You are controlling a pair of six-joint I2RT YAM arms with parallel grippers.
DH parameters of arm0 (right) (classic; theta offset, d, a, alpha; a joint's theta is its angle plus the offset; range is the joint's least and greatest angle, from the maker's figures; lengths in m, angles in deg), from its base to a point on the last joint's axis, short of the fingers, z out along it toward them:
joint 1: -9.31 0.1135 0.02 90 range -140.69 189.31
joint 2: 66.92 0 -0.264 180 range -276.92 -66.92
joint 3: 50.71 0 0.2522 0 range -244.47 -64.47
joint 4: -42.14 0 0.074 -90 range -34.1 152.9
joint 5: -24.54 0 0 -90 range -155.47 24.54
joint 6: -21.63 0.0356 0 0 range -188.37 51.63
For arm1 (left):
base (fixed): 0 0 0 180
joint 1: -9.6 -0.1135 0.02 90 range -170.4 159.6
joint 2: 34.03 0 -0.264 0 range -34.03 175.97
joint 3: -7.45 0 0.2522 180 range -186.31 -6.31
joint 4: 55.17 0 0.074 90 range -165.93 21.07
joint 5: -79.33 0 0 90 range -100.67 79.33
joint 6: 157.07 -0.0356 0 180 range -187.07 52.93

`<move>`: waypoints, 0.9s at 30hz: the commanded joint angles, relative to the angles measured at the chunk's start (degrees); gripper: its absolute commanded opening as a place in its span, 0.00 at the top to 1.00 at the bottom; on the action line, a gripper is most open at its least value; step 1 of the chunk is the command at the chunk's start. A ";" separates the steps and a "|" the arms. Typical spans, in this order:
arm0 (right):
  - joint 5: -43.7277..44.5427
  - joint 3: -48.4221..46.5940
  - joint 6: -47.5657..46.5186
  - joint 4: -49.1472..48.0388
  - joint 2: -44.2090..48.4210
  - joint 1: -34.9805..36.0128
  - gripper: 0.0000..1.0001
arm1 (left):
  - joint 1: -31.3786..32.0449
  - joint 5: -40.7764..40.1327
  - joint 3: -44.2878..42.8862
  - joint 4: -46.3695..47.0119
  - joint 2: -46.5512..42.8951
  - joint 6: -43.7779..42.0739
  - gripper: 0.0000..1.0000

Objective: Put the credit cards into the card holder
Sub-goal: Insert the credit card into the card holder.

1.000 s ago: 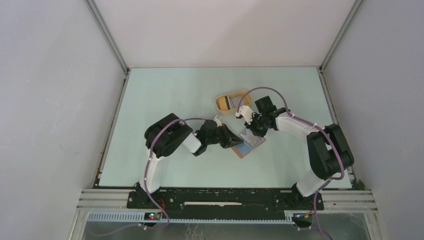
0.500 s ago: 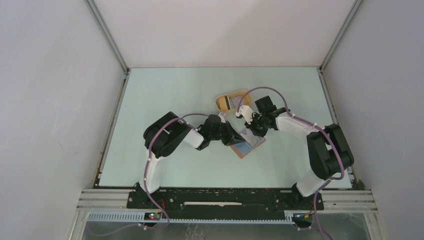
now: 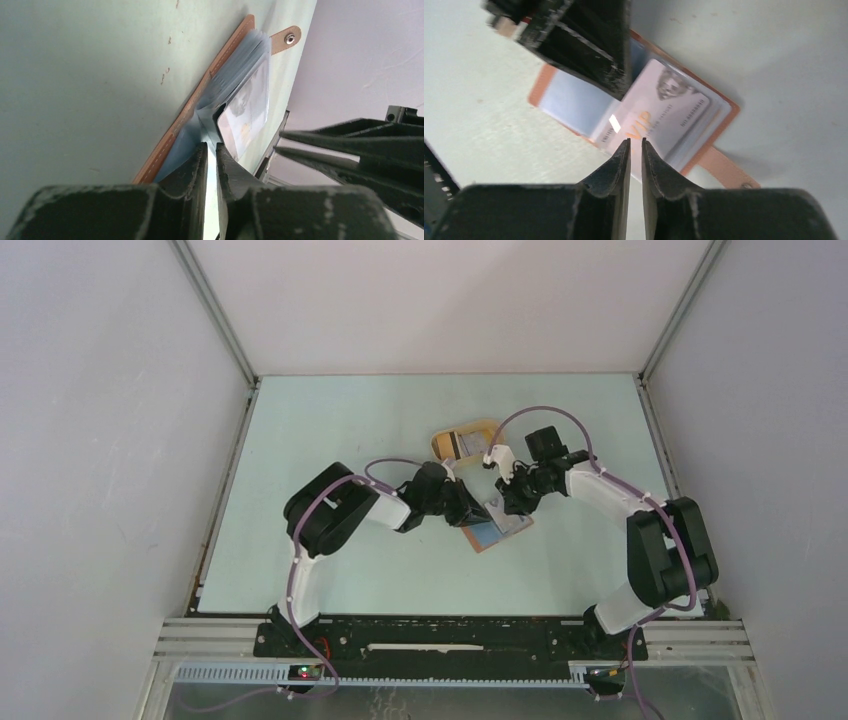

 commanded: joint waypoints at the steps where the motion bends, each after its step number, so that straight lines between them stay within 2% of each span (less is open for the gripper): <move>1: -11.88 -1.52 1.50 2.45 2.40 -0.30 0.79 | -0.07 -2.43 0.02 -3.66 -3.95 -4.26 0.82; 4: -15.08 -1.73 3.15 2.90 1.18 0.21 0.80 | -0.10 -2.88 0.58 -4.17 -5.20 -5.26 0.81; 8: -14.41 -3.49 5.62 3.86 -1.75 2.02 0.83 | -0.12 -2.43 0.59 -4.07 -5.23 -5.42 0.81; 15: -8.17 -4.80 8.29 3.34 -5.94 5.97 0.84 | -0.15 -2.06 0.71 -3.51 -4.71 -5.20 0.81; 27: 0.56 -5.02 8.79 1.97 -9.06 5.88 0.85 | -1.30 -3.41 4.73 -1.90 -6.41 -5.23 0.81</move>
